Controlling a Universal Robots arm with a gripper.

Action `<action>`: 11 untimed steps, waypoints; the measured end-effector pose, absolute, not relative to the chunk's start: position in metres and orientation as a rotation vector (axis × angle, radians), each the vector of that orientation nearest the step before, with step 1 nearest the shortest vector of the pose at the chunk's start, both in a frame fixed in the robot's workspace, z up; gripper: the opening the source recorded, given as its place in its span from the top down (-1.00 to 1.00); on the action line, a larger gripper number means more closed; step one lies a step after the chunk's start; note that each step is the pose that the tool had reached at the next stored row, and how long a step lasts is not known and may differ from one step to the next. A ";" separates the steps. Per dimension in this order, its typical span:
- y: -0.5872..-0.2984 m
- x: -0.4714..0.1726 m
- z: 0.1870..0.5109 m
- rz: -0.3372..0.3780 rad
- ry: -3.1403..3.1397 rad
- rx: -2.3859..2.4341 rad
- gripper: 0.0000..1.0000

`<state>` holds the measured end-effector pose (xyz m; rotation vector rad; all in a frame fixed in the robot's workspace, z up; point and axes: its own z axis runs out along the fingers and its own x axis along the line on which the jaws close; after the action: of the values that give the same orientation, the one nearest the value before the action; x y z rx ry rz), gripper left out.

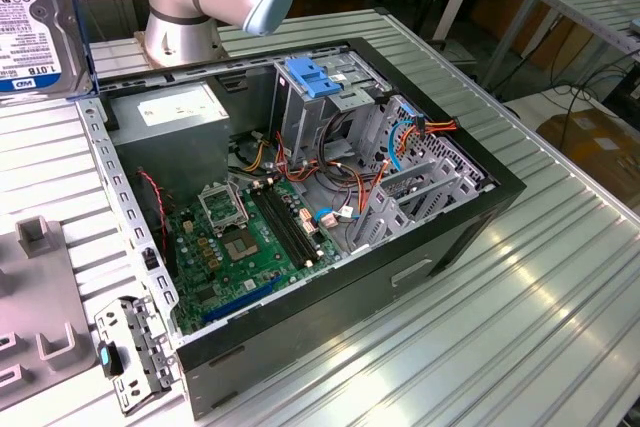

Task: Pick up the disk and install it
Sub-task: 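Pick up the disk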

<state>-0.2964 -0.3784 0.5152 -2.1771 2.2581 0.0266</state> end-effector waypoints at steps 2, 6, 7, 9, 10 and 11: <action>-0.379 -0.295 0.515 0.027 2.258 -2.177 0.25; -0.380 -0.293 0.515 0.027 2.258 -2.177 0.25; -0.380 -0.292 0.515 0.027 2.258 -2.177 0.25; -0.380 -0.289 0.515 0.027 2.258 -2.177 0.25; -0.380 -0.287 0.515 0.027 2.258 -2.177 0.25; -0.380 -0.285 0.515 0.027 2.258 -2.177 0.25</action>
<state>-0.2852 -0.3800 0.5152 -2.1771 2.2580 0.0266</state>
